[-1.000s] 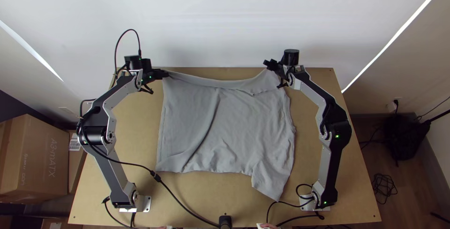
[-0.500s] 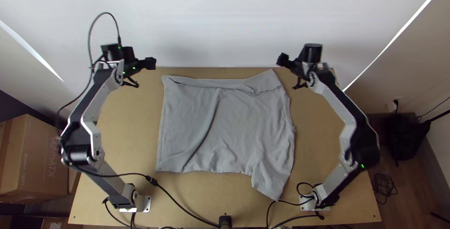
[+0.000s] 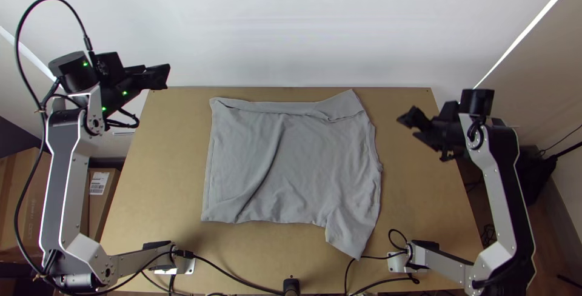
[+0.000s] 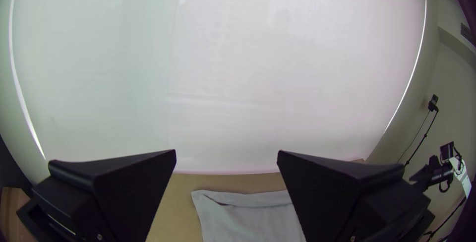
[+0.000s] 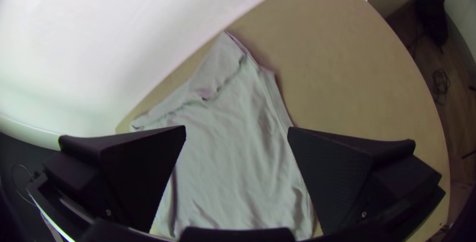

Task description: Fold the t-shirt

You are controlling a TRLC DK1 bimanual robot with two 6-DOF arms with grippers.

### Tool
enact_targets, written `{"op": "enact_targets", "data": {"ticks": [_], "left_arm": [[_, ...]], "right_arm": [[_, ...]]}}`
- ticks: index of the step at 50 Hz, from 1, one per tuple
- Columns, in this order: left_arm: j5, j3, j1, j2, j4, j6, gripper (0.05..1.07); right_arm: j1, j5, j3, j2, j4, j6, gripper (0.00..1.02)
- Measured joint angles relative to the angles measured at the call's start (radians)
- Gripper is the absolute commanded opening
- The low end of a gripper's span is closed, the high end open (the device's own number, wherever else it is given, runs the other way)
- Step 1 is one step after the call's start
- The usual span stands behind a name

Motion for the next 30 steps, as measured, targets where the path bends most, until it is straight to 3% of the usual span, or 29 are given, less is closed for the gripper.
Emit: {"op": "enact_targets", "data": {"ticks": [8,13,20,25,30], "left_arm": [[0.008,-0.002,0.01,-0.047,-0.051,0.0,1.03],[0.008,-0.002,0.01,-0.065,-0.067,0.0,1.03],[0.008,-0.002,0.008,-0.073,-0.082,0.0,1.03],[0.008,-0.002,0.008,-0.073,-0.087,0.0,1.03],[0.008,-0.002,0.008,-0.073,-0.089,0.0,1.03]], "right_arm": [[-0.023,-0.015,-0.129,-0.076,-0.16,-0.075,0.92],[-0.024,-0.033,-0.241,-0.104,-0.172,-0.135,0.83],[-0.024,-0.04,-0.386,-0.111,-0.176,-0.216,0.83],[-0.024,-0.04,-0.467,-0.103,-0.177,-0.272,0.72],[-0.032,-0.04,-0.527,-0.072,-0.177,-0.322,0.7]]}}
